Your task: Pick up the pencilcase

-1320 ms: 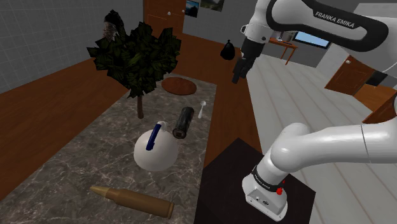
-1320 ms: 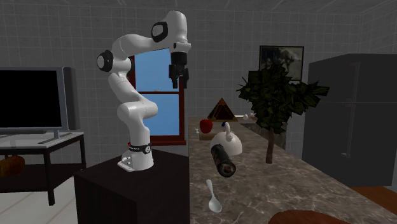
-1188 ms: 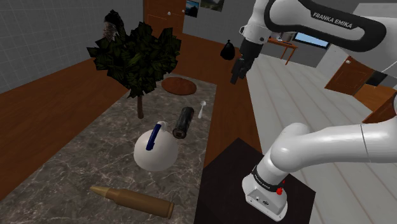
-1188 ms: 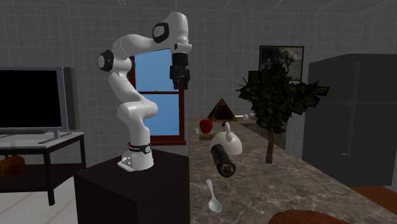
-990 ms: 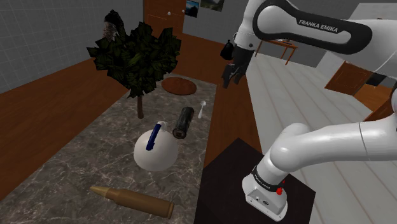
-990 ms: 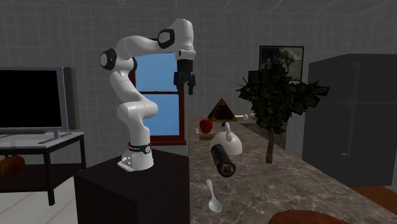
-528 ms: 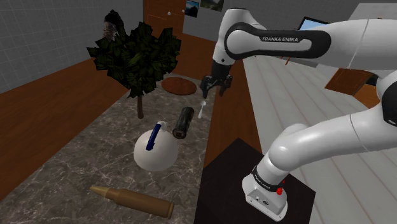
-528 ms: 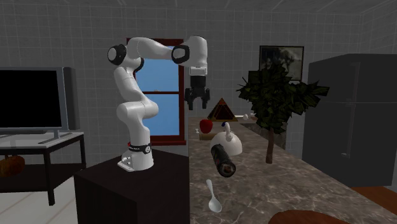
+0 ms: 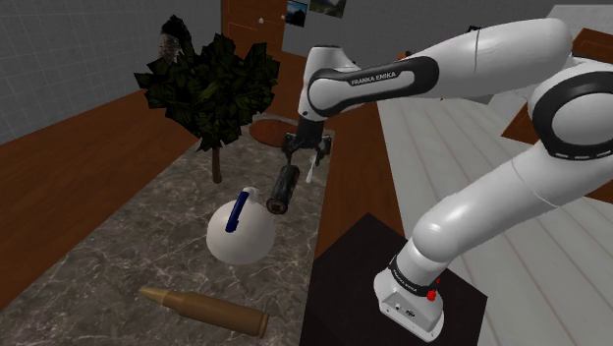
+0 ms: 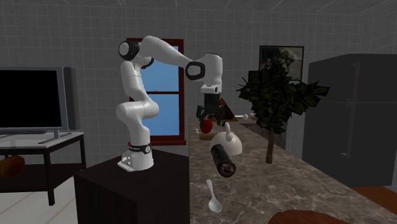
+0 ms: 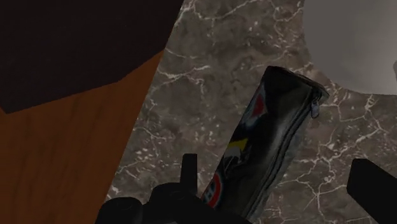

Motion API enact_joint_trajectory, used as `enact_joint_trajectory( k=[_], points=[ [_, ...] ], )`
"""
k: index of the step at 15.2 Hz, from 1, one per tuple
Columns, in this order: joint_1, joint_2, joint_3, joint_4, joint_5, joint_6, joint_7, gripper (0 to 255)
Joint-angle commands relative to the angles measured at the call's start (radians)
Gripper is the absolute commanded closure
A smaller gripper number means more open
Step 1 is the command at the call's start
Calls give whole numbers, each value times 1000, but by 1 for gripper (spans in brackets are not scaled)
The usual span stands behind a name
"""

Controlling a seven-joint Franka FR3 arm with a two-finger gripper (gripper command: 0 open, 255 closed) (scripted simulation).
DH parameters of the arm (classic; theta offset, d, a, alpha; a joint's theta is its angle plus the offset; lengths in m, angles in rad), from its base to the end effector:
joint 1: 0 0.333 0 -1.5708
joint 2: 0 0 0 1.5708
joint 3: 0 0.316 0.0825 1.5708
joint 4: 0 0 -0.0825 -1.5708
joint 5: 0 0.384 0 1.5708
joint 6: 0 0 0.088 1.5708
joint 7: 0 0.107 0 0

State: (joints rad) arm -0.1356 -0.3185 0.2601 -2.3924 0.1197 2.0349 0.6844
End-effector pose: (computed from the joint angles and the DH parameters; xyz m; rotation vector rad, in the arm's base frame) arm 0.4362 0.0638 0.4308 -2.9809 0.9722 0.0827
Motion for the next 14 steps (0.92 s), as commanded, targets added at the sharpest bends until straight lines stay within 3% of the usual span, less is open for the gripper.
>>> enact_joint_trajectory(
  k=[1,7,14],
  points=[
    [-18,70,18,11,-5,52,92,0],
    [-52,312,45,93,-55,186,364,0],
    [-49,385,42,73,-78,275,393,0]
  ],
)
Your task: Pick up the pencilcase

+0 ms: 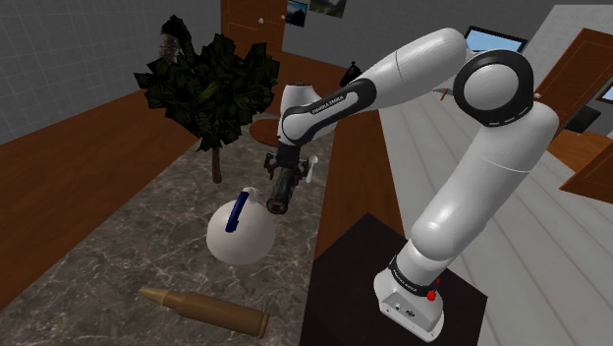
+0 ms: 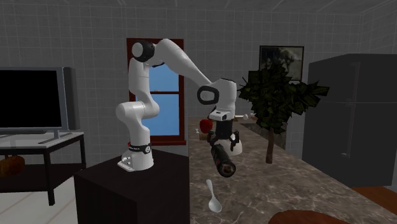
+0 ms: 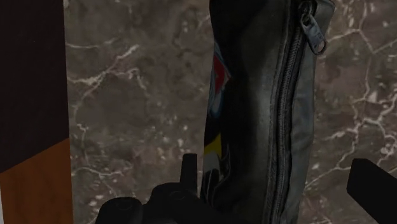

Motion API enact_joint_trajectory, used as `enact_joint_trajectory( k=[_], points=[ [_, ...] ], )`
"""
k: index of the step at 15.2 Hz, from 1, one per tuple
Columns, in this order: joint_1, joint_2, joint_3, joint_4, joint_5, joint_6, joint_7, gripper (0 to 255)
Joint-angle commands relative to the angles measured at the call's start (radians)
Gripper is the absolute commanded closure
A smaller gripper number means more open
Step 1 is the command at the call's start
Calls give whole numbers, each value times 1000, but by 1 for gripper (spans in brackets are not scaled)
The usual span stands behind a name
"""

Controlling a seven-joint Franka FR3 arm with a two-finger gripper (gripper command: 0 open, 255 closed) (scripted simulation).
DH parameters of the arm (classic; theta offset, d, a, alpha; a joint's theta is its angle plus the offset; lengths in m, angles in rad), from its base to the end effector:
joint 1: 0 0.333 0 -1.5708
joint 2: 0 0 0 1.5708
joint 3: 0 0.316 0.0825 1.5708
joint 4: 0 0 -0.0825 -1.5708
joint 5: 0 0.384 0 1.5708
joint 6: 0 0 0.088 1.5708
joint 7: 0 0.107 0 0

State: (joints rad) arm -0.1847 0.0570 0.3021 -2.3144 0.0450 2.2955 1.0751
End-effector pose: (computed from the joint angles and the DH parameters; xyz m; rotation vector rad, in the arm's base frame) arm 0.5030 0.0604 0.3136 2.7625 -1.4888 -0.1393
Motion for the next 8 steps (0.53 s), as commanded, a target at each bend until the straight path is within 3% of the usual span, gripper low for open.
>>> enact_joint_trajectory(
  k=[1,3,4,8],
  points=[
    [1,25,-1,-11,-9,36,6,0],
    [1,25,-1,-11,-9,36,6,0],
    [2,25,0,-14,-8,38,7,255],
    [2,24,0,-14,-8,37,7,255]
  ],
)
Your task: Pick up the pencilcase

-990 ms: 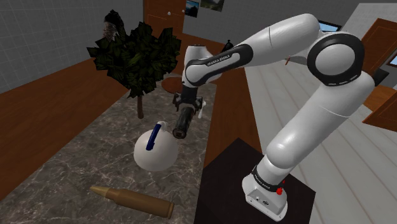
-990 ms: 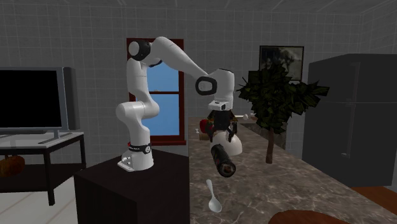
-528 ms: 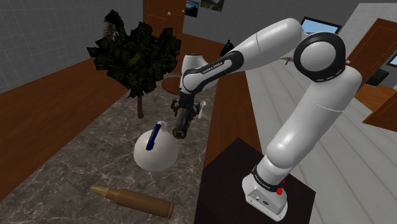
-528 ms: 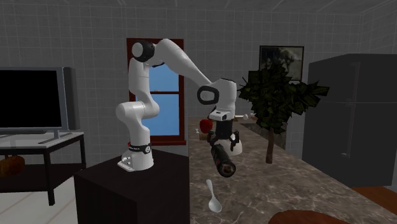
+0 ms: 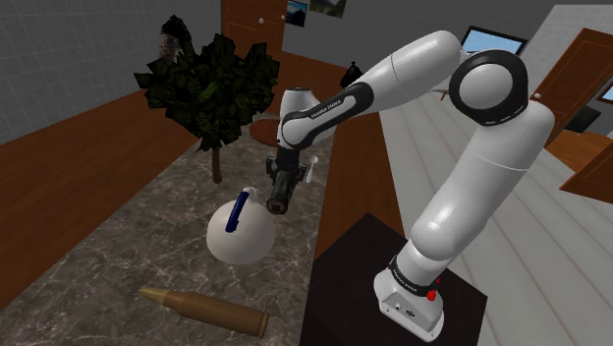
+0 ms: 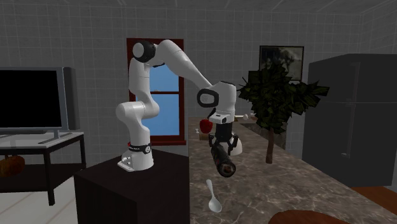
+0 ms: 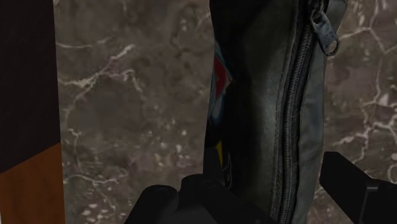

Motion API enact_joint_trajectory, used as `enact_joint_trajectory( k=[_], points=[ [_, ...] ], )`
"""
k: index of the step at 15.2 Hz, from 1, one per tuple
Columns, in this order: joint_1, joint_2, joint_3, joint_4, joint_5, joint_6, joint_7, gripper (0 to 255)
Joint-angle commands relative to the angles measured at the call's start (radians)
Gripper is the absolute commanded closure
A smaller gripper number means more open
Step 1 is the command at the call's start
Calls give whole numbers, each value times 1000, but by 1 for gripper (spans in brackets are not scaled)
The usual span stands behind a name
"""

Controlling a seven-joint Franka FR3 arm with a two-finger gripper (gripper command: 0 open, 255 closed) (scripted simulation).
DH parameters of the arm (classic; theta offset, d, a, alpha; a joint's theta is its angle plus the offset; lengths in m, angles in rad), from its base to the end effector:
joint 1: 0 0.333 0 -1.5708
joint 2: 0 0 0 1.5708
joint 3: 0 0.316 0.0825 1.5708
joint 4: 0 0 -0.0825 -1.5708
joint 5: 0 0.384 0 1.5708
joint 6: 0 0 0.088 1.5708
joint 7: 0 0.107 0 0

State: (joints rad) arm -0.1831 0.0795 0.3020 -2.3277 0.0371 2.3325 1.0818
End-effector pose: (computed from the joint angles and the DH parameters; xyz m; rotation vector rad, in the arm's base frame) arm 0.5021 0.0609 0.3003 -2.7617 1.4900 0.1365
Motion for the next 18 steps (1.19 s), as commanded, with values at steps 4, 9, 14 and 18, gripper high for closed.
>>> enact_joint_trajectory(
  k=[4,9,14,18],
  points=[
    [0,1,0,-1,0,0,0,255],
    [-2,-37,1,18,13,-55,-9,255],
    [-4,-81,0,42,27,-122,-17,255],
    [-5,-113,-1,66,35,-177,-22,255]
  ],
)
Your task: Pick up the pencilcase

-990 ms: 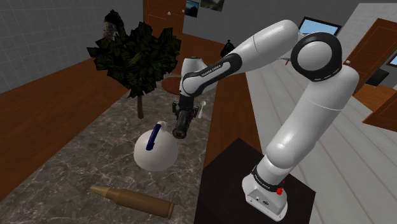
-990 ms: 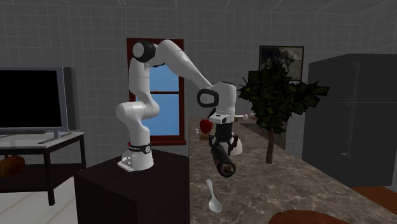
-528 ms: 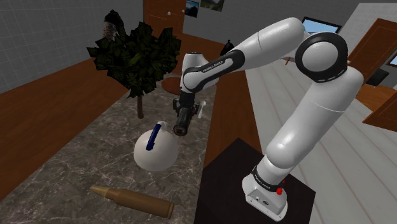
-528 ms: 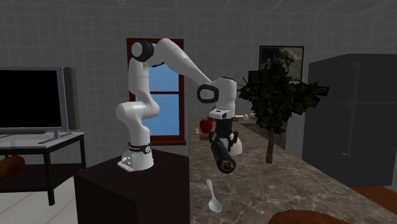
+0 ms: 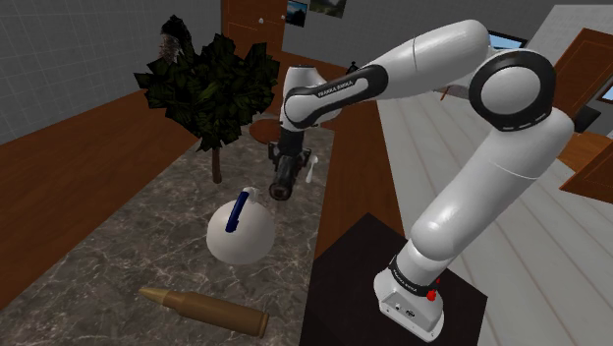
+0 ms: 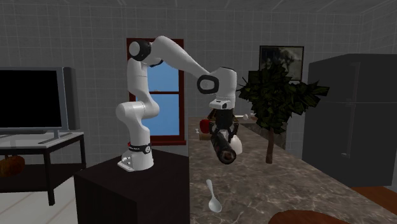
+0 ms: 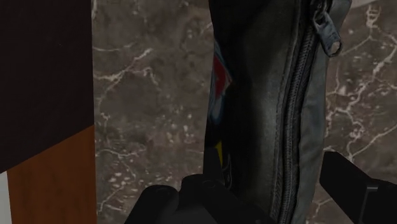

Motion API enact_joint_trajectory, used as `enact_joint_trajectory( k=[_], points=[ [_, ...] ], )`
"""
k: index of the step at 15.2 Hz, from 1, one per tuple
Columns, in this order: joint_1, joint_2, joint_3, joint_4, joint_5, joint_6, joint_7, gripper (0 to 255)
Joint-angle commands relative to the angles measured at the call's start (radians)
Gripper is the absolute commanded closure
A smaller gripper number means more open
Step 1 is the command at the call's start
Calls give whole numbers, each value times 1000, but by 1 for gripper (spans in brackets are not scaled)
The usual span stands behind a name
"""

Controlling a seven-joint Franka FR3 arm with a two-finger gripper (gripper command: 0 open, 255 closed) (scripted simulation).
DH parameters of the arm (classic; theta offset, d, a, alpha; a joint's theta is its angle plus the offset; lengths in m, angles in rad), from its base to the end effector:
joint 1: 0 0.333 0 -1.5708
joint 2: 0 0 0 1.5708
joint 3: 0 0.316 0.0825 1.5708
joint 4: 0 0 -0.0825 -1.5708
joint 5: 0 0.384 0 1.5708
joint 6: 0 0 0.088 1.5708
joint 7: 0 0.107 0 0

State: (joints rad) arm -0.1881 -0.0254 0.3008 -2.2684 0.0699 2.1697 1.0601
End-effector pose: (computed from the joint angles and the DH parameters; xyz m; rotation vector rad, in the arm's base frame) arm 0.5028 0.0598 0.3627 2.7618 -1.4897 -0.1394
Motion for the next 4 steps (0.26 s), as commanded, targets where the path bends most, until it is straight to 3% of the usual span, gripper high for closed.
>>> enact_joint_trajectory(
  k=[1,4],
  points=[
    [0,-16,0,13,4,-27,-1,255],
    [0,-24,-1,21,6,-43,-2,255]
  ],
)
